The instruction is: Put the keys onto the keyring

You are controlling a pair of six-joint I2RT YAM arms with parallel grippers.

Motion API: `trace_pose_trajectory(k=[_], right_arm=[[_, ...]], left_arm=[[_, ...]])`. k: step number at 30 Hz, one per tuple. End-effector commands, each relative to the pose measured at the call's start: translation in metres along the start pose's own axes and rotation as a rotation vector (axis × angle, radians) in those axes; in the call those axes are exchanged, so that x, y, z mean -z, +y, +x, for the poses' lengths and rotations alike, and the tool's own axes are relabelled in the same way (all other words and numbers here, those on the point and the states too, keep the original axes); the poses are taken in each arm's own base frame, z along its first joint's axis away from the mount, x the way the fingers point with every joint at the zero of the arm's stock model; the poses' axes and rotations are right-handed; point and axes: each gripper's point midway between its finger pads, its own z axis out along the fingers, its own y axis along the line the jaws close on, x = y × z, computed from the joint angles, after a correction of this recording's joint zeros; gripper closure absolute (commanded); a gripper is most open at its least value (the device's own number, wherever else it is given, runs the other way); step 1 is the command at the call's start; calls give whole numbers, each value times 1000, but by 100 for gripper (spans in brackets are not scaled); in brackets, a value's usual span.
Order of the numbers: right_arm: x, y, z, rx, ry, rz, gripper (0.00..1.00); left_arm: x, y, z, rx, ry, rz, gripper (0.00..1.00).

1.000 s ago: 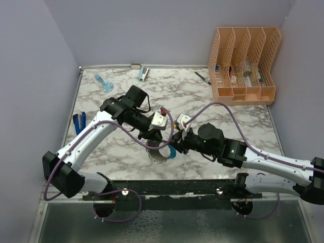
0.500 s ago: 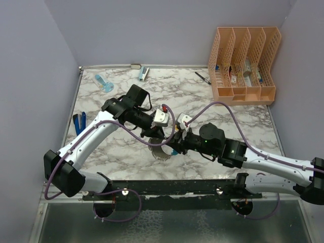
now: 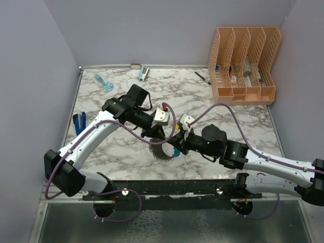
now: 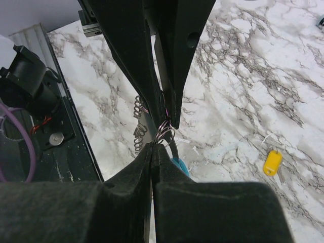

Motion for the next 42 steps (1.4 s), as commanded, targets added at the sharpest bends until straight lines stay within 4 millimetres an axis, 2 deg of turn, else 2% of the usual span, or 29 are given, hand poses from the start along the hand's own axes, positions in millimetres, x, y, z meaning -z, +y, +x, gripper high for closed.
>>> trace_pose_trajectory(k=[1, 3, 6, 7, 9, 13, 18, 28, 42], right_arm=[[5, -5, -19, -3, -78, 34, 98], [4, -5, -18, -1, -76, 32, 98], [1, -3, -18, 5, -73, 24, 81], [-1, -3, -19, 5, -73, 22, 80], [-3, -2, -18, 7, -68, 20, 82], [-7, -2, -19, 8, -63, 20, 98], [1, -7, -23, 0, -85, 48, 99], [36, -12, -42, -16, -214, 66, 99], [57, -13, -60, -3, -343, 61, 99]], left_arm=[[4, -7, -24, -26, -71, 25, 100], [4, -7, -27, -22, -78, 29, 100], [4, -7, -27, -15, -81, 31, 100], [4, -7, -27, -14, -83, 32, 100], [4, -7, -28, -12, -85, 33, 100], [4, -6, -29, -14, -87, 28, 100], [3, -4, -27, -6, -86, 18, 100], [-5, 9, -23, 55, -96, -6, 100], [-14, -5, -34, 210, -198, 220, 100]])
